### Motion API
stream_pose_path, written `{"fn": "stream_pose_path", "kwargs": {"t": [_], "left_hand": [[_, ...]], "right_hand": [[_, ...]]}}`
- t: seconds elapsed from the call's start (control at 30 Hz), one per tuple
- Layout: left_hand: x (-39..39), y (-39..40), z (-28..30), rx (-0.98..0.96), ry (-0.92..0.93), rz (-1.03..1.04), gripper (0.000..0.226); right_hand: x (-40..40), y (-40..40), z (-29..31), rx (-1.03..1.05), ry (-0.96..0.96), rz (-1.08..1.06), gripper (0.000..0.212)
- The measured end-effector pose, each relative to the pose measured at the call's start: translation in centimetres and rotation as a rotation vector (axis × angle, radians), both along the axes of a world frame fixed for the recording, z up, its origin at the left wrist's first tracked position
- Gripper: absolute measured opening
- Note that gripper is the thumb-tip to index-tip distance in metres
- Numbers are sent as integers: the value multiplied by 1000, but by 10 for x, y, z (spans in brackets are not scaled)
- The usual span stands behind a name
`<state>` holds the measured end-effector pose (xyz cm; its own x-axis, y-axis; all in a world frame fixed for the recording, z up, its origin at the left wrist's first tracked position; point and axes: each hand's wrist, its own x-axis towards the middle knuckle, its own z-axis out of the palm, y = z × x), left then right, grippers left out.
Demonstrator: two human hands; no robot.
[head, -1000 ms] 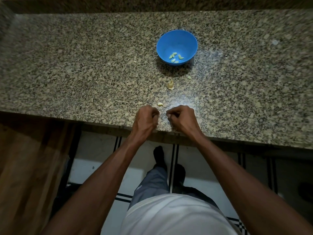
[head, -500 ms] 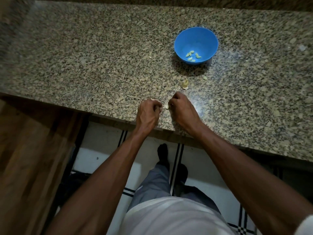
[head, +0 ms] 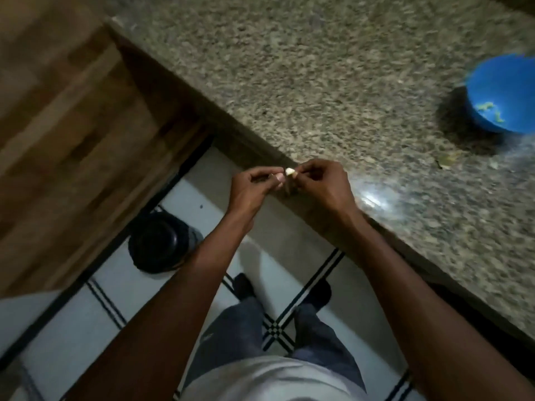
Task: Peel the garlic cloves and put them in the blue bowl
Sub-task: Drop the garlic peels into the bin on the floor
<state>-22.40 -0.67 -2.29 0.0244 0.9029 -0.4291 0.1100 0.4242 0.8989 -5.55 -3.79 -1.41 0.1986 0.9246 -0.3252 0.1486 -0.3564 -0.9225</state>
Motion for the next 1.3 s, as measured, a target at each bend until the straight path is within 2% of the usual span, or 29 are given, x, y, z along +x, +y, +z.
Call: {"fn": "stream_pose_path", "kwargs": {"t": [0.1,0.2,0.27,0.43,0.57,0.77,1.0,1.13,1.3], "left_hand": [[-76,-5,-1,-24,-31,140,16],[-166,-17,-14,-67,-37,319,20],[-229,-29,-24,-103,-44,452,22],[-375,-64,-49,-202,16,725,7],[-458,-90,-68,-188,-68,820,9],[-519,-117,-126,-339,-80,896,20],[-542,-125,-189,-409,-156,943,18],[-549,-117,-235,-482,-104,902,21],[-552,-97,-291,-540,-40,753,18]], "right_hand": [[-77,26,-6,-13,-75,196,7],[-170,40,-19,-59,-6,321,11],[-234,42,-28,-103,82,354,21],[-377,35,-61,-148,159,461,8],[-462,26,-91,-235,183,481,10],[-534,12,-142,-370,43,548,9],[-571,8,-207,-425,-37,653,28],[-587,13,-250,-524,-5,709,10],[-602,32,-290,-650,111,653,21]]}}
